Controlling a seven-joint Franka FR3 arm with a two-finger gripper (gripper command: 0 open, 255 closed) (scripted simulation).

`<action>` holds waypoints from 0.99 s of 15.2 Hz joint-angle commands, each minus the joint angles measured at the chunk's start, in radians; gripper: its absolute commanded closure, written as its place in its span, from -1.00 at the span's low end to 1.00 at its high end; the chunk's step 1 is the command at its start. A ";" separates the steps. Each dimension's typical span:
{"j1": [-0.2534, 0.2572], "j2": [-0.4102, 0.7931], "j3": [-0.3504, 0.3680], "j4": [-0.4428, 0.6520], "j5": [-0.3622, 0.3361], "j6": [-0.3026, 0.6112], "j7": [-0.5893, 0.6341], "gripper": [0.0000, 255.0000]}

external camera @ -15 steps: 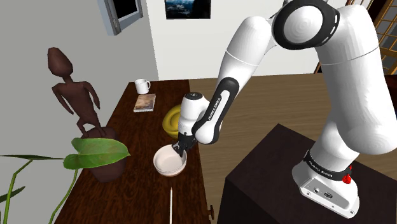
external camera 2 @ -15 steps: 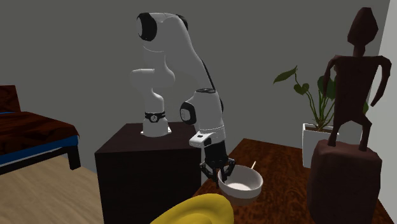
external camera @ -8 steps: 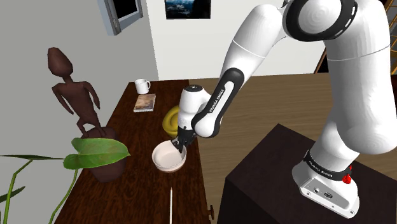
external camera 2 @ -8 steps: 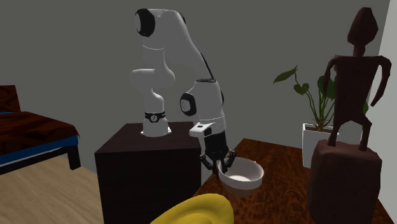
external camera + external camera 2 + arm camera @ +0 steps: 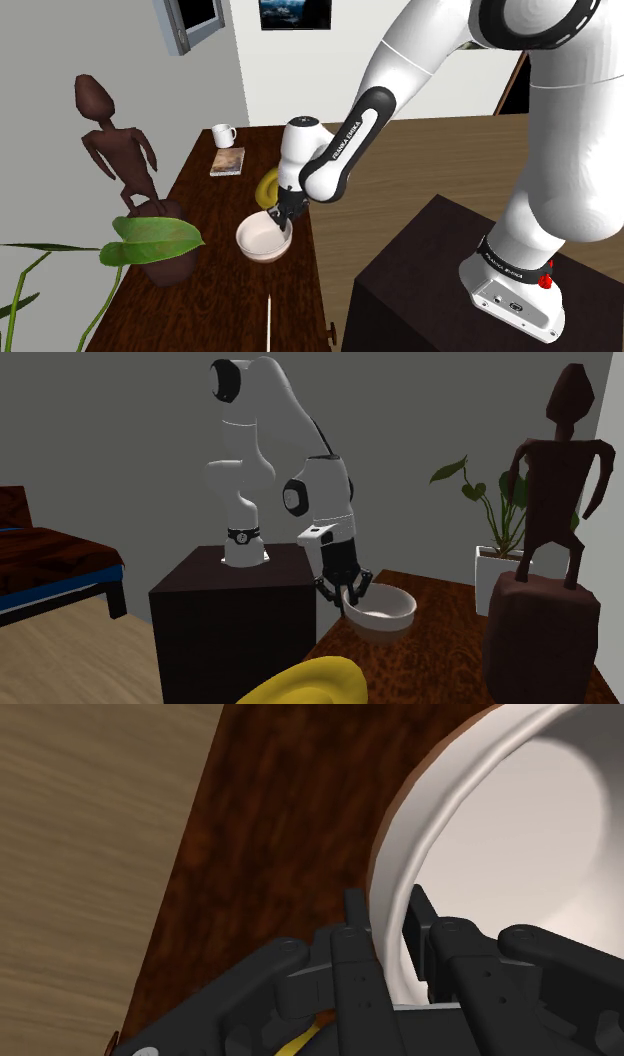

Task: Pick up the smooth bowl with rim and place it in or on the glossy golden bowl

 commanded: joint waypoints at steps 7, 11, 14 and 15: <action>-0.027 -0.099 0.033 -0.006 0.039 -0.092 -0.022 1.00; -0.037 -0.147 0.045 -0.004 0.060 -0.140 -0.033 1.00; -0.042 -0.182 0.052 0.000 0.075 -0.178 -0.041 1.00; -0.044 -0.193 0.054 0.001 0.079 -0.190 -0.043 1.00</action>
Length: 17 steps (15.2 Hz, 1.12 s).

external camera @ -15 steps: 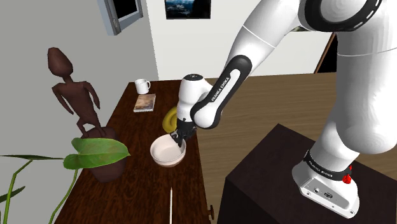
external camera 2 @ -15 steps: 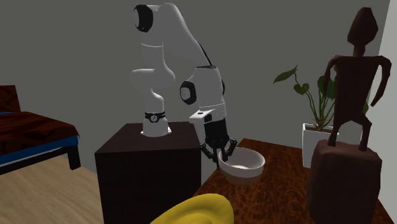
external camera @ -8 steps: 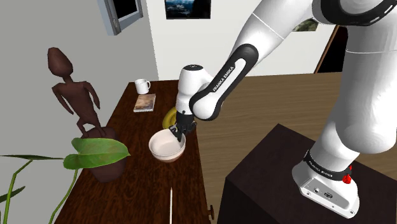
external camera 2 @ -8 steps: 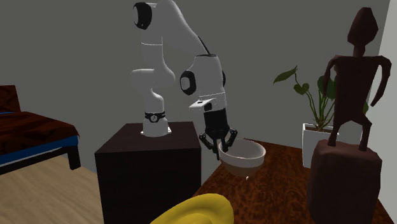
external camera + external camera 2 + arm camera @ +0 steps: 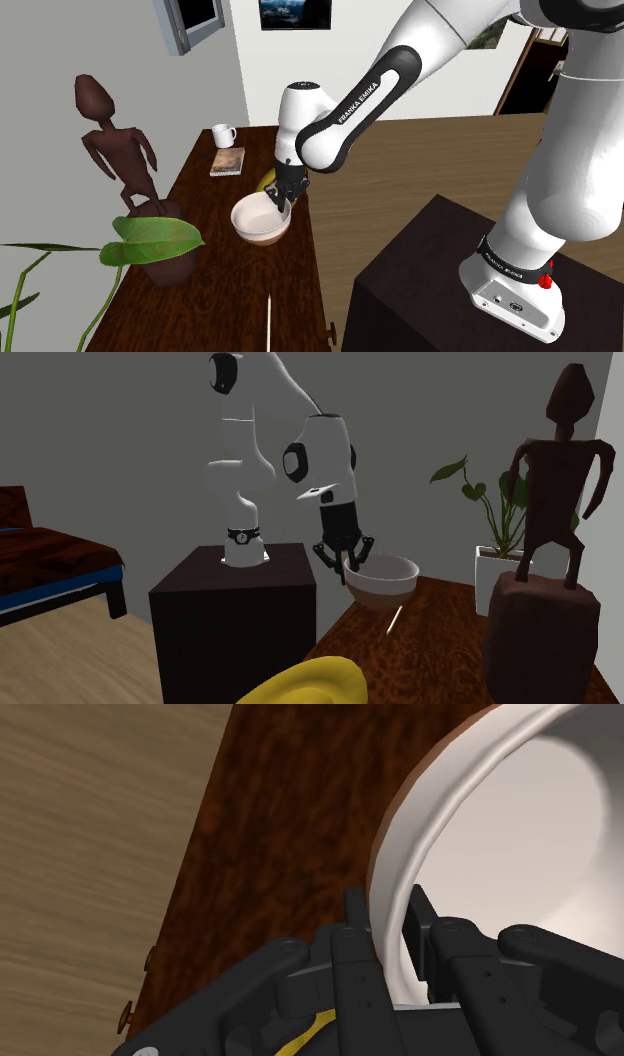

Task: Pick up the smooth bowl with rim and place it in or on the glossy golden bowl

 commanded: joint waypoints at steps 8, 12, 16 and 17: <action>-0.091 0.035 -0.039 0.112 0.027 -0.089 -0.150 1.00; -0.144 0.089 -0.066 0.204 0.031 -0.136 -0.233 1.00; -0.192 0.154 -0.090 0.315 0.030 -0.192 -0.306 1.00; -0.203 0.172 -0.095 0.346 0.030 -0.207 -0.323 1.00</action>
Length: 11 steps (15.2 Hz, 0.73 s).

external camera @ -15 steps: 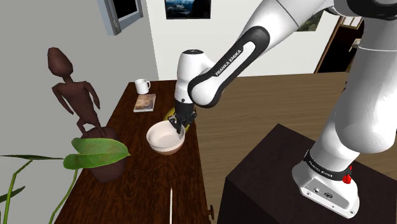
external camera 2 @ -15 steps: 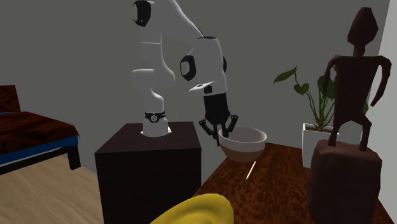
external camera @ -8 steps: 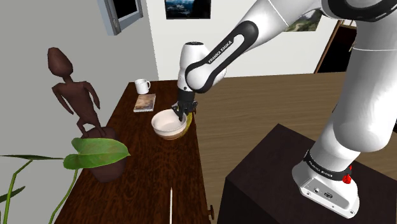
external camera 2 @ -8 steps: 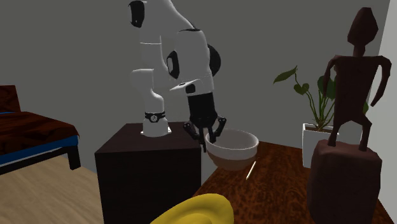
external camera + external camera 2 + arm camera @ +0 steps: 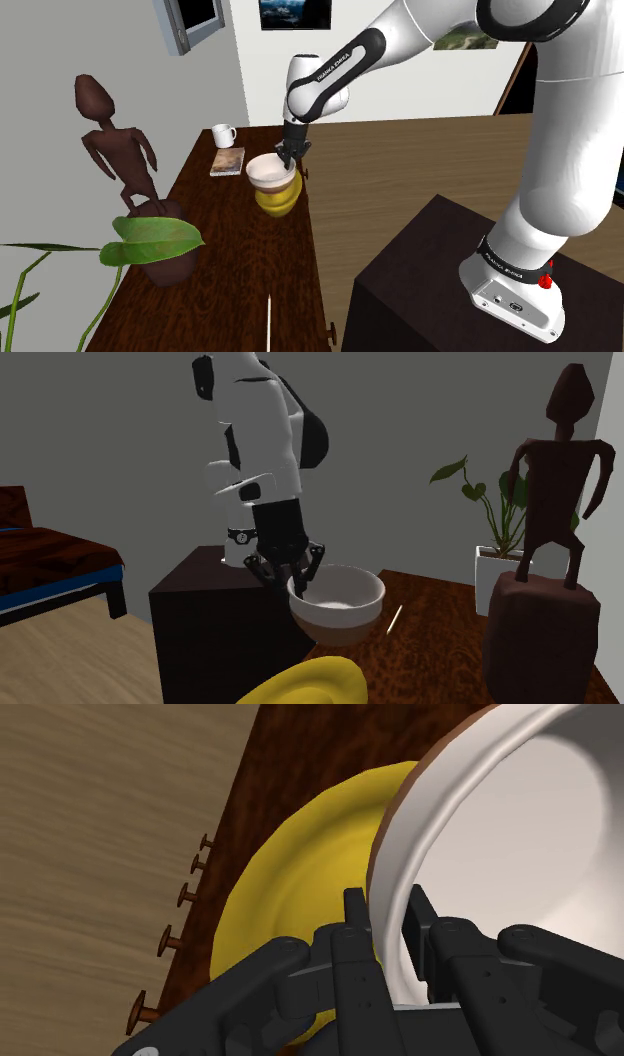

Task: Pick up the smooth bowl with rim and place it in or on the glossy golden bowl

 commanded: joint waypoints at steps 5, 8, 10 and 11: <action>-0.066 0.124 -0.032 0.218 -0.006 -0.107 -0.098 1.00; -0.081 0.170 -0.040 0.282 -0.008 -0.129 -0.121 1.00; -0.080 0.185 -0.041 0.277 -0.010 -0.109 -0.123 1.00; -0.079 0.192 -0.042 0.275 -0.010 -0.099 -0.124 1.00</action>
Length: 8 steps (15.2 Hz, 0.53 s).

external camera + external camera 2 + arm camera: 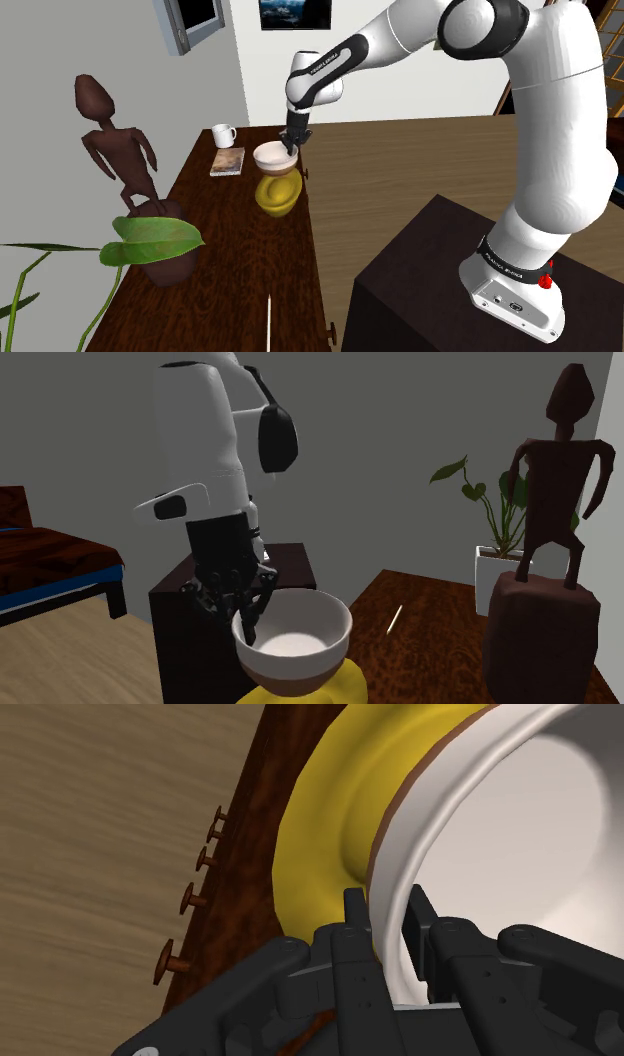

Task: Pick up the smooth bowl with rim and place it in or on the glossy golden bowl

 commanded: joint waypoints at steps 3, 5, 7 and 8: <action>0.002 0.032 -0.002 -0.005 -0.002 0.037 -0.003 1.00; 0.003 0.048 -0.003 -0.007 -0.004 0.056 -0.005 1.00; 0.005 0.066 -0.004 -0.008 -0.005 0.074 -0.006 1.00; 0.005 0.075 -0.005 -0.008 -0.005 0.083 -0.007 1.00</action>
